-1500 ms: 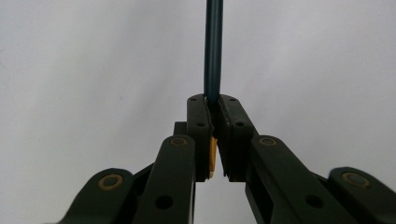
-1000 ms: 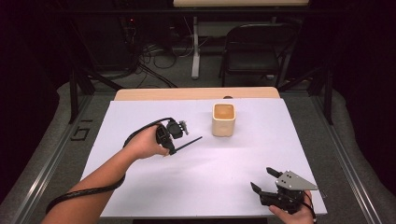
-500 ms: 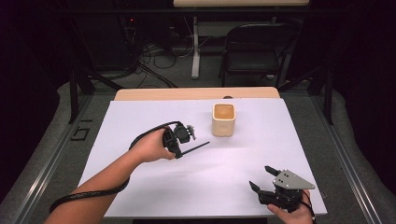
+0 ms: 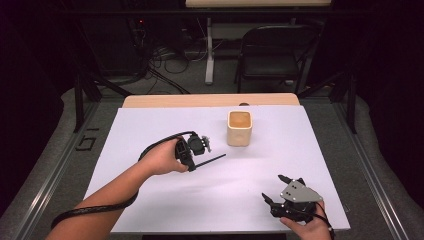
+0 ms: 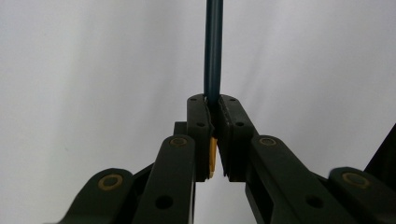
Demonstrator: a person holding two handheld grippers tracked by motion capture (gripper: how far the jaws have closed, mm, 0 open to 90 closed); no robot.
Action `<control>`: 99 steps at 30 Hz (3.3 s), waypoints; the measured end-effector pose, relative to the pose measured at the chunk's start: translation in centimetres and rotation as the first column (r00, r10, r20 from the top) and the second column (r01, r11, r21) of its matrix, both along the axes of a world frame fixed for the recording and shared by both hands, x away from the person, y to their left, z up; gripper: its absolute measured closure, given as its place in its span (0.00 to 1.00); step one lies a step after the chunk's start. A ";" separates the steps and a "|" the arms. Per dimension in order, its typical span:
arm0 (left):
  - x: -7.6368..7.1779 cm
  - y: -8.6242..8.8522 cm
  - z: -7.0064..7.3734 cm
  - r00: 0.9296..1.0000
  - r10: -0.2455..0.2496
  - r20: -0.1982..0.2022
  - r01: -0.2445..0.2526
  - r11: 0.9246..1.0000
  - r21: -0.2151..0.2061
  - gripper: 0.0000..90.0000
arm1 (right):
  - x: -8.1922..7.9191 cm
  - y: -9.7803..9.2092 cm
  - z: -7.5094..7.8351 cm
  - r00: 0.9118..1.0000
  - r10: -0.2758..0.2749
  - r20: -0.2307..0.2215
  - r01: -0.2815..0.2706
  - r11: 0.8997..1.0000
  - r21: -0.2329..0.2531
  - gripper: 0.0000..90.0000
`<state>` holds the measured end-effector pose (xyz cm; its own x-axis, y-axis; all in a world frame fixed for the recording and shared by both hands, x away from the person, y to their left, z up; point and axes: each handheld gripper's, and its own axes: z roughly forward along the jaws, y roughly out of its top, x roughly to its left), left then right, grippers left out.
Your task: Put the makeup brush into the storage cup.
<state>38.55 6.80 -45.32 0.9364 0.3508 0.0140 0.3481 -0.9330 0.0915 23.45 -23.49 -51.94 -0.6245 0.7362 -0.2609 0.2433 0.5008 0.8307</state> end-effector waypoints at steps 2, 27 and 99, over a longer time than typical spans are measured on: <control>0.0 0.0 -0.1 1.000 -0.001 -0.002 0.001 1.000 -0.004 0.94 | 0.1 0.3 0.0 1.000 0.008 0.006 -0.008 1.000 -0.020 0.27; -0.2 -1.0 -0.5 1.000 -0.026 -0.017 0.026 1.000 0.011 0.94 | 1.1 3.9 0.8 0.991 0.085 0.103 -0.063 0.977 -0.205 0.32; -1.1 -4.8 0.0 0.995 -0.074 -0.065 0.076 0.997 0.035 0.94 | 1.9 13.5 -0.6 0.809 0.513 0.288 -0.140 0.643 -0.753 0.70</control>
<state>37.43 2.00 -45.31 0.9593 0.2801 -0.0344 0.2813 -0.9589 0.0363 25.34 -9.97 -52.49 -0.4591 0.0049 -0.8884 -0.3475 0.9193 0.1846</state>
